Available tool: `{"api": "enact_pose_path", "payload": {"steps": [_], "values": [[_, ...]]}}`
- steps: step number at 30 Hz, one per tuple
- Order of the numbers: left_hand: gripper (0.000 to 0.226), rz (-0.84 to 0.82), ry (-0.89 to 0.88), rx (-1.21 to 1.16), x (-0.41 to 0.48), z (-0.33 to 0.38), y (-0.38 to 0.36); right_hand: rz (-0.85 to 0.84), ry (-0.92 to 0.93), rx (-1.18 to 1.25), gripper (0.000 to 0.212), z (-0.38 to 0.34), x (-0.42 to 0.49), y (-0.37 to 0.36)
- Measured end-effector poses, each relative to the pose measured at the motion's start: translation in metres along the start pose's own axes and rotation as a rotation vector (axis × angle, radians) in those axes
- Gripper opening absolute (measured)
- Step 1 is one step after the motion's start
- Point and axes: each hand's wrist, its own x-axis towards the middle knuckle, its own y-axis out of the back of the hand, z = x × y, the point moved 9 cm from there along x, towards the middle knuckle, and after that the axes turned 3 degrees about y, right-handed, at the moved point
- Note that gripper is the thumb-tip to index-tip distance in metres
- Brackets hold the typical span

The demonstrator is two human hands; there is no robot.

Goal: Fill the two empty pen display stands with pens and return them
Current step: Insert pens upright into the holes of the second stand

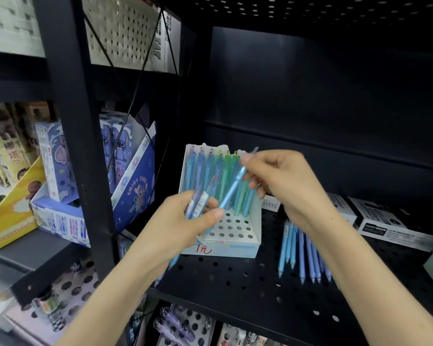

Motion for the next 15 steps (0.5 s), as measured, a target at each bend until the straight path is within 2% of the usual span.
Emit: {"api": "enact_pose_path", "payload": {"steps": [3, 6, 10, 15], "values": [[0.022, 0.070, 0.006, -0.020, -0.002, -0.001, 0.013, 0.113, 0.007, -0.036, 0.017, 0.002, 0.006, 0.024], [0.041, 0.119, 0.038, -0.087, -0.003, -0.005, 0.020, 0.210, 0.085, -0.176, 0.015, -0.002, 0.009, 0.034], [0.029, 0.131, 0.095, -0.261, -0.004, -0.010, 0.020, 0.234, 0.189, -0.314, 0.015, -0.005, 0.004, 0.021], [0.023, 0.107, 0.051, -0.240, -0.006, -0.006, 0.018, 0.243, 0.265, -0.414, 0.019, -0.004, 0.003, 0.008]]}}
